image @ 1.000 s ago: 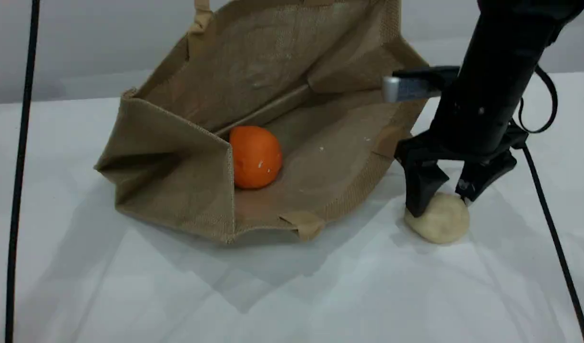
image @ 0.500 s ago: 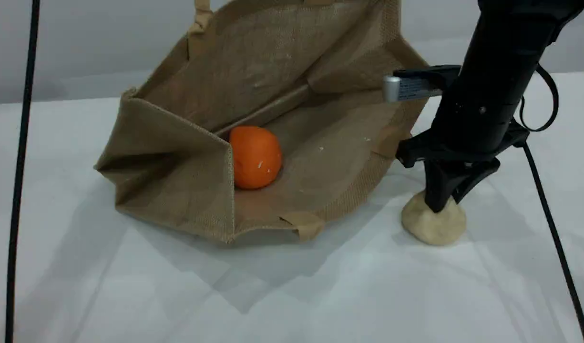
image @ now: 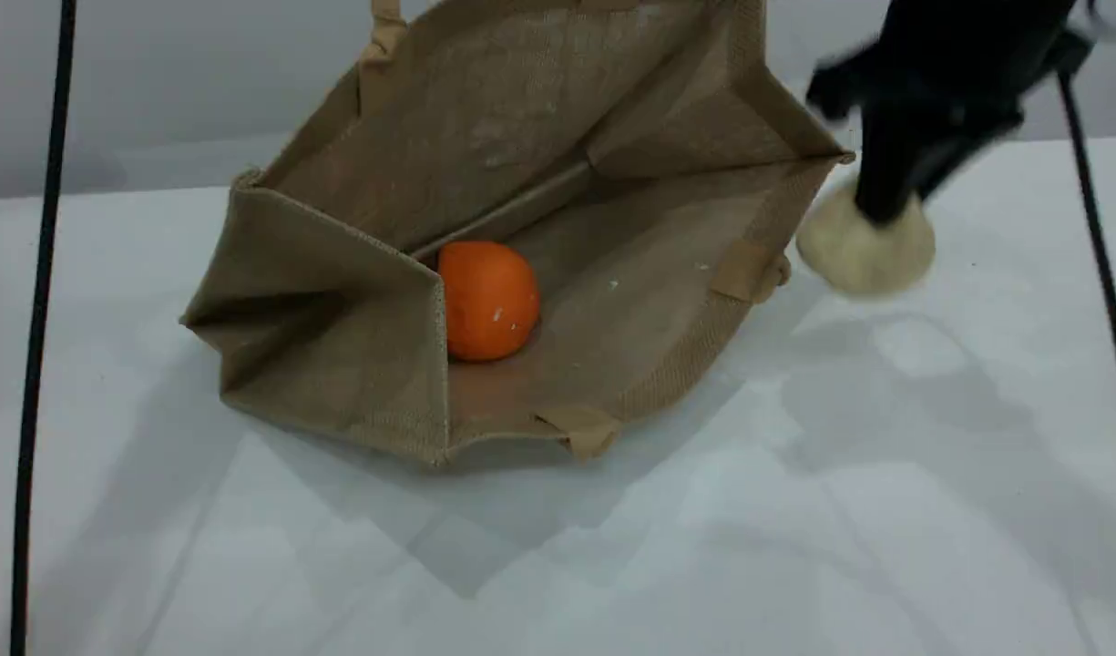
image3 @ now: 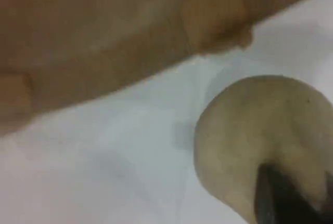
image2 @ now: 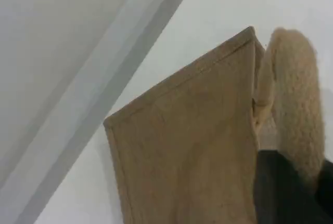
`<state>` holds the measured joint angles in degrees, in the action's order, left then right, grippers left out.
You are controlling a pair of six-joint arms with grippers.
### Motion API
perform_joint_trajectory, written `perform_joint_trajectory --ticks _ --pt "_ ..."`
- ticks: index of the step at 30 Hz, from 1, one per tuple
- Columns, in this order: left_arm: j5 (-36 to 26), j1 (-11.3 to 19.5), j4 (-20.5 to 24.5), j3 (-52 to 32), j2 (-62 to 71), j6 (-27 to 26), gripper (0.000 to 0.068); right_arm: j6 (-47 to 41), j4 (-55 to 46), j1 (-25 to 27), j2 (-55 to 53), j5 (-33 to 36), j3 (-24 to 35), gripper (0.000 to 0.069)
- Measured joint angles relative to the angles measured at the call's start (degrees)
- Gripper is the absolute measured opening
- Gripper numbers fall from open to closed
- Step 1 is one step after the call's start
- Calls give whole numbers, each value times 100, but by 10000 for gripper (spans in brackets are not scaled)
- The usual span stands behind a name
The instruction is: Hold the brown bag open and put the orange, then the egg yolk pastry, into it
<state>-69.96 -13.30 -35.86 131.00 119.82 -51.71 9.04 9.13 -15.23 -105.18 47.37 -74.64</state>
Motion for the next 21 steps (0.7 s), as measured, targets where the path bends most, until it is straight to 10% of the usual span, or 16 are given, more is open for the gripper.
perform_joint_trajectory --ticks 10,21 --pt "0 0 -10 0 0 -4 91 410 395 -758 945 -894 708 37" --pt "0 0 -10 0 0 24 91 564 510 -1686 226 -3537 1196 37"
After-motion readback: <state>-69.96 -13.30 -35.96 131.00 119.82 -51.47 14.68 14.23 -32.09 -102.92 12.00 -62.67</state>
